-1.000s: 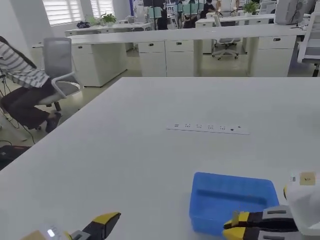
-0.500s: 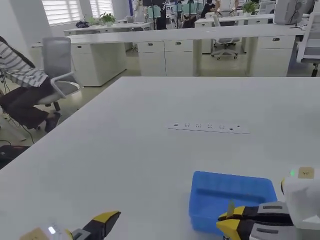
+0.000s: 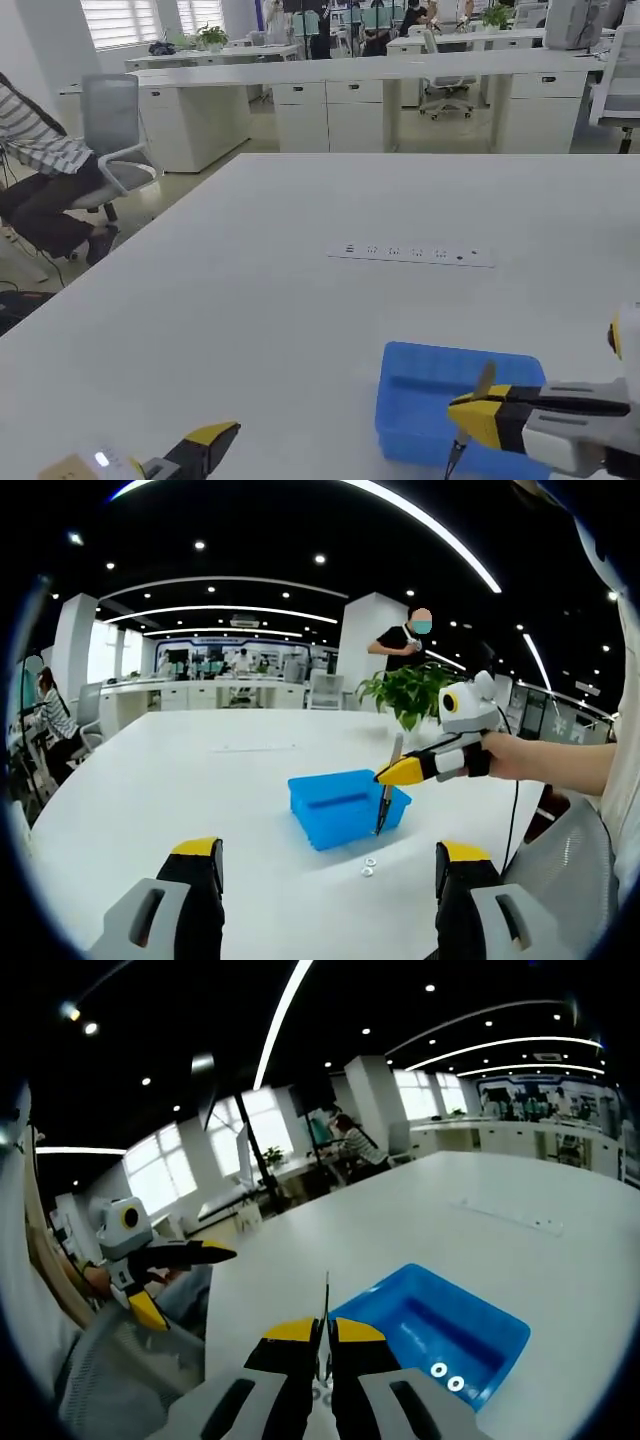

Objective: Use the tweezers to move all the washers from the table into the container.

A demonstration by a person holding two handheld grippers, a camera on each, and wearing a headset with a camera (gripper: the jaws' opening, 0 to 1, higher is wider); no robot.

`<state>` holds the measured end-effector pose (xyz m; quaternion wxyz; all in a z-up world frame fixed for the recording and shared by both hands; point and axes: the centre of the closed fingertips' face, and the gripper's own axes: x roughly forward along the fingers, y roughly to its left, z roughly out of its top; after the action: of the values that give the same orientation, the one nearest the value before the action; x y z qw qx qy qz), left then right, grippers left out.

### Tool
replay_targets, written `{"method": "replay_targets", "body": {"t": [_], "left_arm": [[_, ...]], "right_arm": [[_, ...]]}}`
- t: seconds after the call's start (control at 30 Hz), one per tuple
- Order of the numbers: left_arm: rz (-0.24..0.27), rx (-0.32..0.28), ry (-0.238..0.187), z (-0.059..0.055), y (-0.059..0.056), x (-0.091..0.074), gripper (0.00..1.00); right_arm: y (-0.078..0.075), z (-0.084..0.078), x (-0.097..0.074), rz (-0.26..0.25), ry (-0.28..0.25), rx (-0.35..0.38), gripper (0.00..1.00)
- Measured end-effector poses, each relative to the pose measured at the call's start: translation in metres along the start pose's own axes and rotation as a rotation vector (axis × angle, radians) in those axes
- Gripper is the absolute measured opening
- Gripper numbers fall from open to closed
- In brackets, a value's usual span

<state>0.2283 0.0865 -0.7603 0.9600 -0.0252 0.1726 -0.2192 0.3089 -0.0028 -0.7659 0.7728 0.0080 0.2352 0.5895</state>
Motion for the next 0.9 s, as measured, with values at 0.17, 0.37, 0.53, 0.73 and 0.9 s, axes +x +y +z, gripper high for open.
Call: {"method": "replay_targets", "body": {"t": [0.17,0.37,0.53,0.73,0.9], "left_arm": [[0.001,0.001,-0.002,0.0,0.0,0.0,0.89],[0.003,0.001,0.0,0.0,0.001,0.0,0.89],[0.003,0.002,0.0,0.0,0.001,0.0,0.89],[0.004,0.002,0.001,0.0,0.001,0.0,0.89],[0.003,0.002,0.005,-0.001,0.001,0.0,0.89]], "right_arm": [[-0.002,0.012,-0.002,0.004,-0.024,0.017,0.01],[-0.009,0.024,-0.004,0.0,-0.055,0.034,0.01],[-0.024,0.031,-0.004,-0.026,-0.072,0.06,0.01],[-0.046,0.033,0.0,-0.058,-0.066,0.118,0.01],[-0.058,0.026,0.007,-0.064,-0.036,0.157,0.01]]}}
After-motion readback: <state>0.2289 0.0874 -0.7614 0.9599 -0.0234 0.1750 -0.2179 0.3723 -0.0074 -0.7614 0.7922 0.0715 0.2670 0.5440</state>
